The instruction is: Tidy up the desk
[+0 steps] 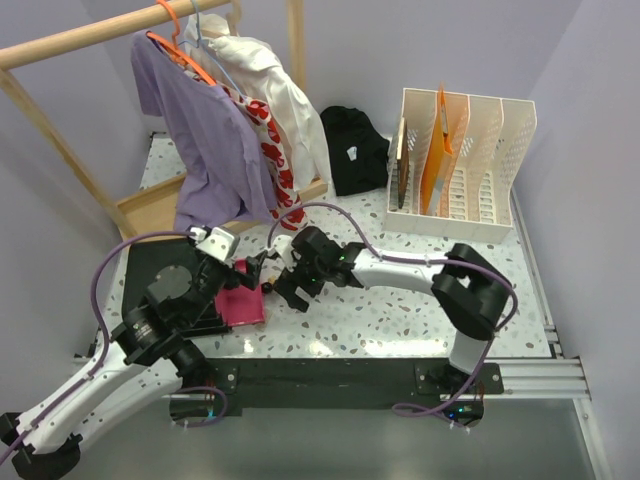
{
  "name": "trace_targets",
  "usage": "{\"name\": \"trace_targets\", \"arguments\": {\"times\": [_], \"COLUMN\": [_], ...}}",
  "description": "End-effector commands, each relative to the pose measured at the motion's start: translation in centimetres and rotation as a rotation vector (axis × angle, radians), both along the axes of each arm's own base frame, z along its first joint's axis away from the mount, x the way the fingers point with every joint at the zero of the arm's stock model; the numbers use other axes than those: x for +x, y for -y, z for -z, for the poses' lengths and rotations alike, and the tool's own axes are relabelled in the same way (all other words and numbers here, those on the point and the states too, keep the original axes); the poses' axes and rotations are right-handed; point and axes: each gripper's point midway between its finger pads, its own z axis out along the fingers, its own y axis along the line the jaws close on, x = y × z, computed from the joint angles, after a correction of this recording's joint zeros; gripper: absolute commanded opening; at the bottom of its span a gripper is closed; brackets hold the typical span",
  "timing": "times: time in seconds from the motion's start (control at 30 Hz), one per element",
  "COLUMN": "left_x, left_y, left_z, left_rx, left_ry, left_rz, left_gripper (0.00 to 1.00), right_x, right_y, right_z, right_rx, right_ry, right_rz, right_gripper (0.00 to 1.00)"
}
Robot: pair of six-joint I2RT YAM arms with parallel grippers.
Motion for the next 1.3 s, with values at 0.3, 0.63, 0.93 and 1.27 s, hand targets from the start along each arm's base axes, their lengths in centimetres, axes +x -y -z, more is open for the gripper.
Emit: {"name": "trace_targets", "arguments": {"times": [0.3, 0.63, 0.93, 1.27], "left_x": [0.4, 0.6, 0.9, 0.9], "left_y": [-0.5, 0.0, 0.5, 0.3], "left_z": [-1.1, -0.4, 0.3, 0.2], "left_rx": [0.003, 0.026, 0.055, 0.057], "left_ry": [0.047, 0.026, 0.000, 0.004], "left_rz": [-0.027, -0.013, 0.002, -0.005], "left_gripper": [1.00, 1.00, 1.00, 1.00], "right_x": [4.8, 4.8, 4.0, 4.3], "right_y": [-4.7, -5.1, -7.3, -7.8], "right_z": [-0.1, -0.8, -0.6, 2.0], "right_rx": [0.112, 0.121, 0.128, 0.062], "right_ry": [0.053, 0.059, 0.030, -0.007], "right_rz": [0.293, 0.287, 0.237, 0.249], "right_gripper": [0.88, 0.65, 0.75, 0.70]}}
